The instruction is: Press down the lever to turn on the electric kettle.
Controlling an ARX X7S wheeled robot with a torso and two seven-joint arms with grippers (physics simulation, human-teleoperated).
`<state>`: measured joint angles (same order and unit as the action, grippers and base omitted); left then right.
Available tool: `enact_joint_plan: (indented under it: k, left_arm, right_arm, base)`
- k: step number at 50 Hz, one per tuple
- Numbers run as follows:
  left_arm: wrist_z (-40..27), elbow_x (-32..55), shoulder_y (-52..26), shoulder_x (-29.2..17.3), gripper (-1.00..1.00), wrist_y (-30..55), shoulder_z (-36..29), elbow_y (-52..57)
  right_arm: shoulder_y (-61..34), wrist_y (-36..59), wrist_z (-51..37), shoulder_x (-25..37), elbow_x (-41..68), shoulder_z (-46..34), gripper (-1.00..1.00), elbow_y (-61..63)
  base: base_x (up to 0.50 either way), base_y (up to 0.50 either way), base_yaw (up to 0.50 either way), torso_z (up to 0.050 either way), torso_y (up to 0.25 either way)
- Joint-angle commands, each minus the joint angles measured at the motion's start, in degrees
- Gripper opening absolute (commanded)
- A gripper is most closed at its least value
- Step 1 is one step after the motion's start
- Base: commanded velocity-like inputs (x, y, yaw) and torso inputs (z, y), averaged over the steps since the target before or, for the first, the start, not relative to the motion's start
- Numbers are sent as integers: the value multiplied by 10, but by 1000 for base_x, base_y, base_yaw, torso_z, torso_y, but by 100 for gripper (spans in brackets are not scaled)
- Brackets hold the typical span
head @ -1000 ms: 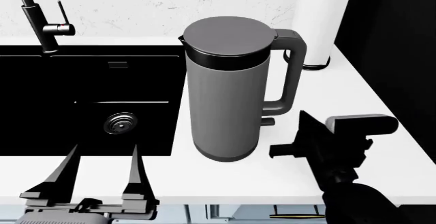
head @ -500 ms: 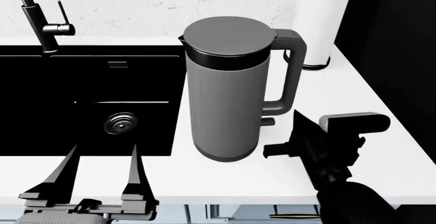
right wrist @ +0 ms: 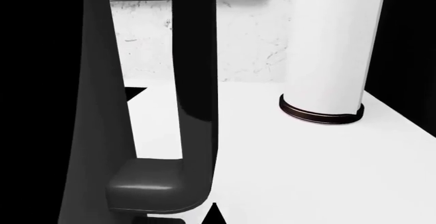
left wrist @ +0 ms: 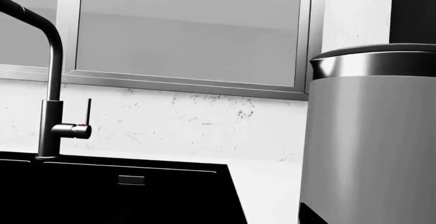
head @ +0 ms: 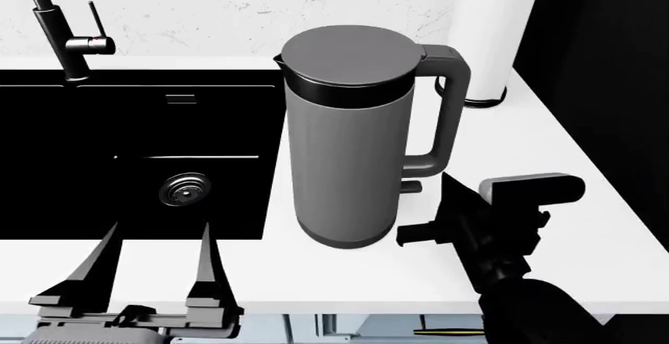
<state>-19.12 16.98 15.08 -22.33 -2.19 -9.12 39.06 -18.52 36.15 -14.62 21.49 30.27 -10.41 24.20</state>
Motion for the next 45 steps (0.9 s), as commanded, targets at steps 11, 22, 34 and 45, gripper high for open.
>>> enact_joint_plan:
  k: [11, 22, 34, 45]
  left_arm:
    - [-4, 2, 0, -3, 100, -1, -2, 1]
    - [-5, 2, 0, -5, 100, -2, -4, 0]
    - [-7, 2, -1, -6, 100, -3, -5, -1]
    - [-10, 4, 0, -8, 100, -3, -6, 0]
  right_arm:
    - [-6, 2, 0, -2, 5, -10, -100, -5]
    - [-8, 1, 2, -4, 6, -17, -100, -10]
    - [-10, 9, 0, -2, 11, -22, -100, -6]
    - [-5, 18, 2, 2, 26, -20, -100, 6]
  base:
    - [0, 0, 0, 0, 0]
    - [0, 0, 0, 0, 0]
    - [0, 0, 0, 0, 0]
    - [0, 0, 0, 0, 0]
